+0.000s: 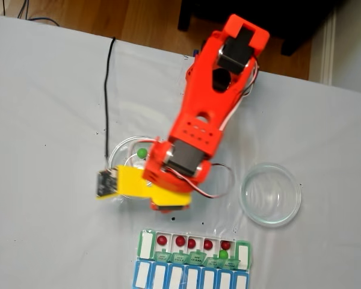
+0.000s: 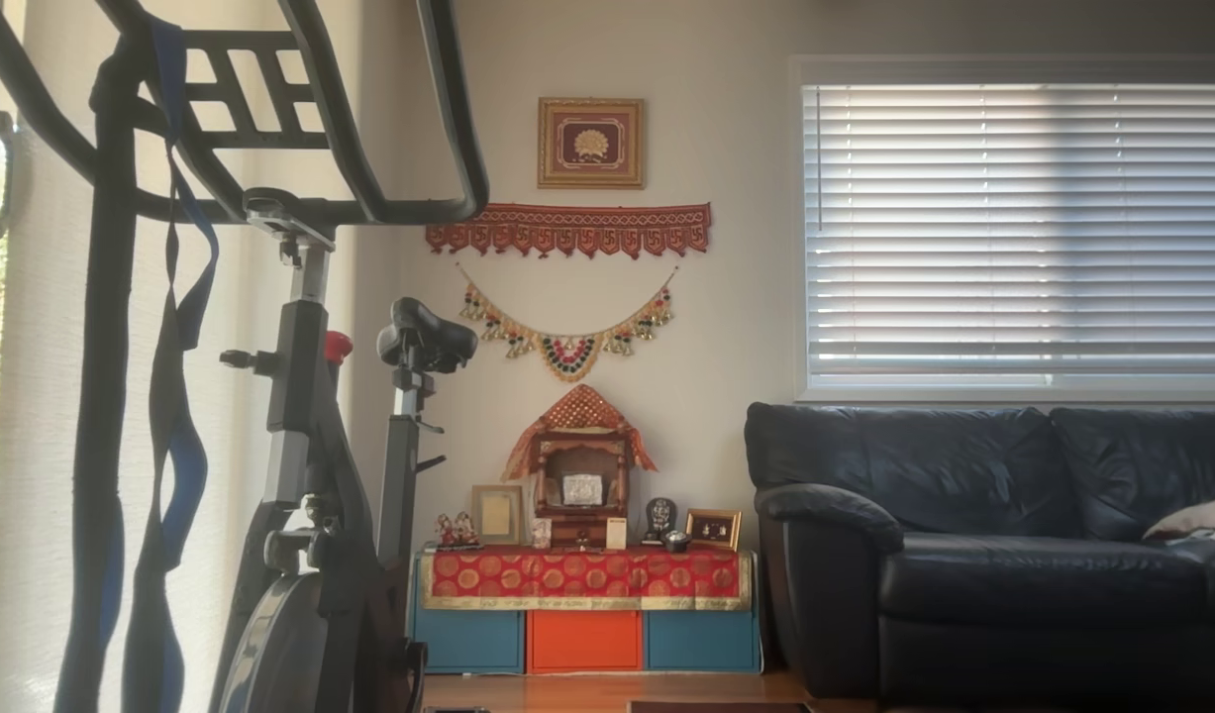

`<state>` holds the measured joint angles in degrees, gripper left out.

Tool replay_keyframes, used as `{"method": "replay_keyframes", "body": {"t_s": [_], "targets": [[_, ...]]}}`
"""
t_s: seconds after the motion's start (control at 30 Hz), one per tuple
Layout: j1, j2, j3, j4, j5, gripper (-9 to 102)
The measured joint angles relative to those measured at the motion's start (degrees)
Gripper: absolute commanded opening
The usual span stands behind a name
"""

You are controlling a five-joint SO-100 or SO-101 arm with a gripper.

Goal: Sort medicines into box.

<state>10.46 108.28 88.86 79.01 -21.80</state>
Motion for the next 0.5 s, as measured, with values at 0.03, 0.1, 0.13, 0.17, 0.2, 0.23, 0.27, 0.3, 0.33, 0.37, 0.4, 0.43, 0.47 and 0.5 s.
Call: {"method": "replay_keyframes", "body": {"t_s": [0.03, 0.1, 0.13, 0.17, 0.2, 0.23, 0.27, 0.3, 0.33, 0.37, 0.4, 0.43, 0.47, 0.5], "targets": [[-1.5, 0.0, -0.6, 0.9, 1.1, 1], [-4.0, -1.0, -2.3, 2.2, 2.9, 1], [-5.6, -2.5, -4.0, 2.9, 4.2, 1], [-6.7, -4.0, -5.2, 3.4, 5.0, 1], [-7.8, -6.0, -6.7, 3.9, 6.0, 1], [-9.1, -8.5, -8.3, 4.2, 6.9, 1], [-10.4, -11.4, -10.2, 4.4, 7.8, 1], [-11.2, -13.4, -11.4, 4.3, 8.4, 1], [-11.9, -15.4, -12.7, 4.4, 8.9, 1], [-12.6, -17.8, -14.4, 4.4, 9.2, 1], [-13.0, -18.9, -15.1, 4.4, 9.5, 1], [-13.4, -19.9, -15.9, 4.4, 9.9, 1], [-13.7, -20.4, -16.3, 4.4, 10.2, 1], [-14.0, -20.9, -17.1, 4.4, 10.5, 1]]}}
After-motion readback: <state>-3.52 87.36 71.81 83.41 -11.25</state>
